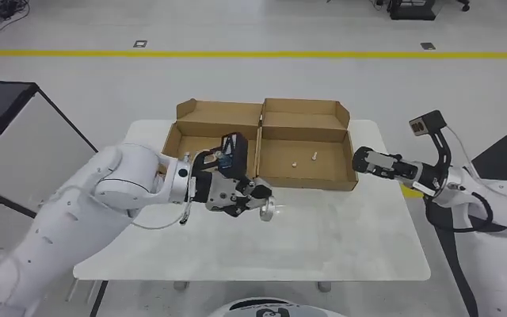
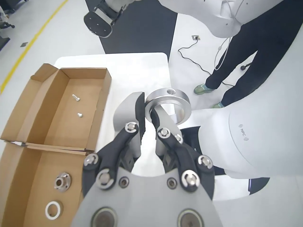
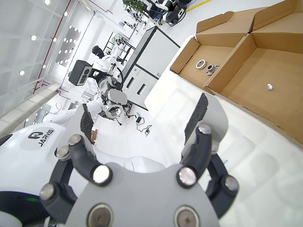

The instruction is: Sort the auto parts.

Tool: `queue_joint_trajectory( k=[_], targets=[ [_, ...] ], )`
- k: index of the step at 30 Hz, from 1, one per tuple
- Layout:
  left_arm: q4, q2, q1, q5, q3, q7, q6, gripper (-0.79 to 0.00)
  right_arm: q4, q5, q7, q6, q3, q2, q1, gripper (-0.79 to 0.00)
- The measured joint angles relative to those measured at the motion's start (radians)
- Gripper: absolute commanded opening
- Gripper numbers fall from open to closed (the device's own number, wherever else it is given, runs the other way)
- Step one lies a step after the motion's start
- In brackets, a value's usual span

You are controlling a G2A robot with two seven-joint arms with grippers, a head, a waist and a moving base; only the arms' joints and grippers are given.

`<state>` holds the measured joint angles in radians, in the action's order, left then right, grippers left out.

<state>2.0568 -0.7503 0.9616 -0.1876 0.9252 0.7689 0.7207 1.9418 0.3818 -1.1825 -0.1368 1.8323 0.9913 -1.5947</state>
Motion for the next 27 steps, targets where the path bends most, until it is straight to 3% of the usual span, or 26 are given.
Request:
queue_joint_trajectory(
  k=[16,27],
  targets=[
    [-0.109,0.002,0.117,0.184,0.077,-0.231,0.288,-0.785,0.000,0.000,0.000,0.000,0.000,0.000,0.000,0.000],
    [-0.102,-0.018,0.137,0.401,0.085,-0.291,0.292,-0.785,0.000,0.000,0.000,0.000,0.000,0.000,0.000,0.000]
  ],
)
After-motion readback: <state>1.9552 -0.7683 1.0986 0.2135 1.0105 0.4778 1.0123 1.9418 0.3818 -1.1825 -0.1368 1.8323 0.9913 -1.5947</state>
